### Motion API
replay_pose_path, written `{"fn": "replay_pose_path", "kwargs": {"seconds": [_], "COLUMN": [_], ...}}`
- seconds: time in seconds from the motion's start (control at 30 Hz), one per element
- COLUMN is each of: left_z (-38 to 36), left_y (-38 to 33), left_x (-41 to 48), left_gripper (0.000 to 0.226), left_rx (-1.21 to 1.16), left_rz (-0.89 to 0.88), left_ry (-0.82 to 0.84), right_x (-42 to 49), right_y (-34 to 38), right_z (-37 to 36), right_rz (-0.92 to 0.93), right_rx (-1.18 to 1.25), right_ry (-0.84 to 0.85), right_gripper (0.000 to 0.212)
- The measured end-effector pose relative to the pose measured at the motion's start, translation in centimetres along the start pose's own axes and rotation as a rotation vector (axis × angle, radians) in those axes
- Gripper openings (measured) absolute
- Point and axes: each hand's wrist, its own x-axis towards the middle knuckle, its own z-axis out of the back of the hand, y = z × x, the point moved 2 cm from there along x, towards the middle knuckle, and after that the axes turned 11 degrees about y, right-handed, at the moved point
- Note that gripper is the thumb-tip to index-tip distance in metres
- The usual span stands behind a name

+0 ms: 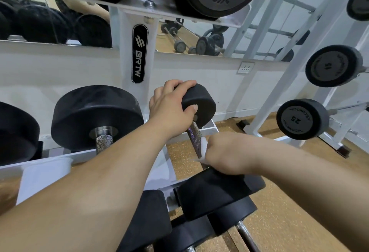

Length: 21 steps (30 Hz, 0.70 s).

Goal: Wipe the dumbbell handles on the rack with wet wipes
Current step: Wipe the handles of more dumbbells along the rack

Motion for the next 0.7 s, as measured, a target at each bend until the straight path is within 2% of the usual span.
{"fn": "replay_pose_path", "kwargs": {"seconds": [0.1, 0.17, 0.27, 0.4, 0.47, 0.5, 0.57, 0.6, 0.67, 0.7], "left_z": [0.1, 0.1, 0.1, 0.1, 0.1, 0.1, 0.1, 0.2, 0.7, 1.1], "left_y": [0.1, 0.1, 0.1, 0.2, 0.2, 0.1, 0.1, -0.1, -0.6, -1.4], "left_x": [0.0, -0.1, -0.1, -0.1, -0.2, -0.2, -0.3, -0.2, -0.4, -0.6], "left_gripper": [0.061, 0.061, 0.060, 0.060, 0.060, 0.060, 0.061, 0.060, 0.055, 0.050], "left_rx": [0.003, -0.009, -0.016, -0.001, -0.004, -0.010, -0.012, -0.027, -0.118, -0.179], "left_rz": [-0.002, -0.002, -0.008, -0.003, -0.001, -0.003, 0.003, 0.006, -0.011, -0.055], "left_ry": [0.001, 0.008, 0.011, 0.008, 0.016, 0.019, 0.044, 0.053, 0.034, -0.001], "right_x": [1.7, 3.0, 3.1, 1.0, 0.2, 0.0, 0.0, 0.0, 0.1, -0.5], "right_y": [-0.7, -1.1, -1.3, -1.3, -0.7, -0.5, -0.4, -1.0, -3.0, -3.8], "right_z": [1.2, 1.0, -0.2, -0.4, -0.2, 0.4, 1.7, 2.2, 2.5, 2.3], "right_rz": [0.023, 0.059, 0.082, 0.055, 0.049, 0.012, 0.049, 0.039, 0.097, 0.128], "right_rx": [0.141, 0.181, 0.197, 0.105, 0.001, 0.021, 0.083, 0.244, 0.740, 0.940], "right_ry": [-0.177, -0.223, -0.082, 0.024, 0.052, 0.048, -0.034, -0.087, -0.264, -0.337], "right_gripper": [0.026, 0.016, 0.019, 0.027, 0.035, 0.036, 0.036, 0.032, 0.007, 0.016]}}
